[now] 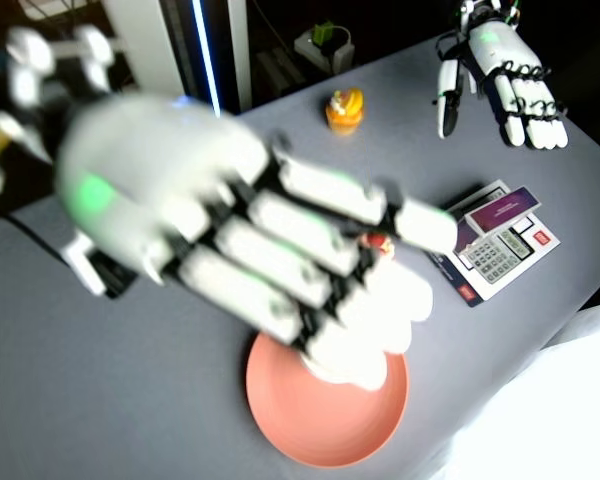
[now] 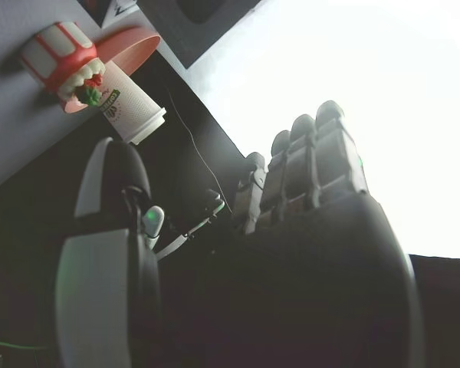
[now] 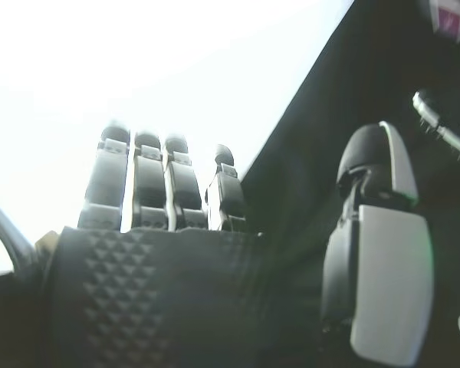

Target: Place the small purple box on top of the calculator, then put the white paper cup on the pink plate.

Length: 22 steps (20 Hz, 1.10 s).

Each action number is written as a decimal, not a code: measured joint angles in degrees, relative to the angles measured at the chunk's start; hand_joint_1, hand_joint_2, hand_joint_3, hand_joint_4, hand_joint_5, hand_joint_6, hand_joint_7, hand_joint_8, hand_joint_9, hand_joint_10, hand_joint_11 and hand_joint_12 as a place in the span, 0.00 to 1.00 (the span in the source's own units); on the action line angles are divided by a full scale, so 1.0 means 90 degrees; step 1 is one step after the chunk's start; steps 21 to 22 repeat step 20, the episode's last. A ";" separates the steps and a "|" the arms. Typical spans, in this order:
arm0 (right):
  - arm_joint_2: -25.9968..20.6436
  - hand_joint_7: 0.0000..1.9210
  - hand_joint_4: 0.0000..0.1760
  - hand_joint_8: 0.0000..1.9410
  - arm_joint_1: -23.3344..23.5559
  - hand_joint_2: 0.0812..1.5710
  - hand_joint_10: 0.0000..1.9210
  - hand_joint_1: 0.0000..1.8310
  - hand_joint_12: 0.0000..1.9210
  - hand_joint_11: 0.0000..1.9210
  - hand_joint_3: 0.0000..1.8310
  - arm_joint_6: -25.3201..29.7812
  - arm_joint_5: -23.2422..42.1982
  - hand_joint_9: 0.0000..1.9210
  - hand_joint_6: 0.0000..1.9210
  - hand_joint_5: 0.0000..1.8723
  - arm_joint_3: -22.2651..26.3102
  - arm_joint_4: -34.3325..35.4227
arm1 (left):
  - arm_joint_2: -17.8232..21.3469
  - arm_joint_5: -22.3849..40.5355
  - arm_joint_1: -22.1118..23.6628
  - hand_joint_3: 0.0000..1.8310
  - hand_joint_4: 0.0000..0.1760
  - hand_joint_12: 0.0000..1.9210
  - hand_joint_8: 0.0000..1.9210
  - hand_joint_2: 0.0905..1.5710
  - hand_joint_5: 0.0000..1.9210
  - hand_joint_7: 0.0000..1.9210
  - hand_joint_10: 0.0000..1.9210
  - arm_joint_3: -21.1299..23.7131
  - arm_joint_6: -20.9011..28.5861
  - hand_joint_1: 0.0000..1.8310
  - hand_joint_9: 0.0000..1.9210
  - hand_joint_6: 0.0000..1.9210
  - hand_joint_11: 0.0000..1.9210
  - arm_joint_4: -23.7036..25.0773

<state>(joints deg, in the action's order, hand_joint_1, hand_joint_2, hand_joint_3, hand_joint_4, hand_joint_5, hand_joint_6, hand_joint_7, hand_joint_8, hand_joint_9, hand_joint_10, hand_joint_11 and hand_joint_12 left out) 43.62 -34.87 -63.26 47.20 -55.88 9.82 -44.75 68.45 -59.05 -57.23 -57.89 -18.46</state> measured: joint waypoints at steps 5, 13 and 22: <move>-0.0542 0.00 0.33 0.00 -0.1229 0.69 0.00 0.28 0.00 0.00 0.00 0.0007 0.1948 0.00 0.00 0.00 0.0818 -0.0112 | 0.0109 0.0976 -0.0250 0.01 0.85 0.00 0.00 0.87 0.00 0.00 0.00 0.0138 0.0100 0.22 0.00 0.00 0.00 -0.0185; -0.0954 0.00 0.01 0.00 -0.3133 0.71 0.00 0.24 0.00 0.00 0.00 0.0002 0.4546 0.00 0.00 0.00 0.1384 0.0554 | 0.0177 0.1928 -0.0406 0.00 0.64 0.00 0.00 0.82 0.00 0.00 0.00 0.0323 0.0104 0.19 0.00 0.00 0.00 -0.0085; -0.1205 0.00 0.07 0.00 -0.3553 0.80 0.00 0.26 0.00 0.00 0.00 0.0005 0.5202 0.00 0.00 0.01 0.1564 0.0840 | 0.0199 0.2676 -0.0461 0.00 0.50 0.00 0.00 0.92 0.08 0.00 0.00 0.0367 0.0112 0.26 0.00 0.03 0.00 -0.0027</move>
